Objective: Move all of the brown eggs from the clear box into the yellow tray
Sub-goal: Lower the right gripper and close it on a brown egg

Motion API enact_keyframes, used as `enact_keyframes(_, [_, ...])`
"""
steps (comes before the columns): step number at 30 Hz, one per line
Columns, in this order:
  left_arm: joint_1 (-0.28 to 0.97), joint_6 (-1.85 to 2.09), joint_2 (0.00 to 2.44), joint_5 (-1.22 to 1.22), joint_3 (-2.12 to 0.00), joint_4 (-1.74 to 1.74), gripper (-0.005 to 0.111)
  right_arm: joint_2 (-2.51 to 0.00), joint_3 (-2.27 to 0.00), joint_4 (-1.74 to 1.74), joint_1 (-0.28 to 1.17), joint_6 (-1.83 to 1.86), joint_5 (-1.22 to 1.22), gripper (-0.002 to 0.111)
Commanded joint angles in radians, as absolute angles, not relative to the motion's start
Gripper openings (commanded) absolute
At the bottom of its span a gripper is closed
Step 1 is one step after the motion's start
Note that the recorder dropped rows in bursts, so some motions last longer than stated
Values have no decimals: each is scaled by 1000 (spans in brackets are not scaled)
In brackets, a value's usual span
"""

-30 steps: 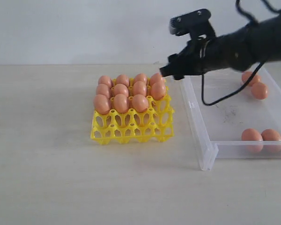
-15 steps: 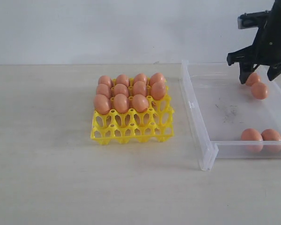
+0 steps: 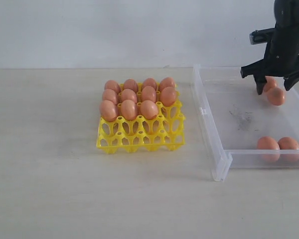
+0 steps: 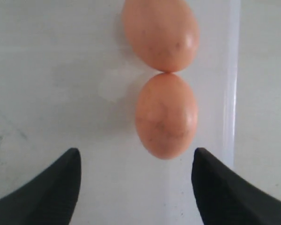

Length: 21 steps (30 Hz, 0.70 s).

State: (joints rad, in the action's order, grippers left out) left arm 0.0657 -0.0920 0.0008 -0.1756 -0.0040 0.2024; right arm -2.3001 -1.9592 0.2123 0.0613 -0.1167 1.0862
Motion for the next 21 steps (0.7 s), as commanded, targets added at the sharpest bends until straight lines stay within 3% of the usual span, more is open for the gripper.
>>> enact_keyframes(1, [71,-97,0,-173,0,200,4,-2327,-1995,240,35,-127,1072,61])
enact_keyframes(13, [71,-97,0,-173,0,200,4,-2385,-2009,216,4,-121,969,60])
enact_keyframes(18, [71,-97,0,-173,0,200,4,-2385,-2009,213,4,-123,962,40])
enact_keyframes(21, [71,-97,0,-173,0,200,4,-2385,-2009,213,4,-114,962,36])
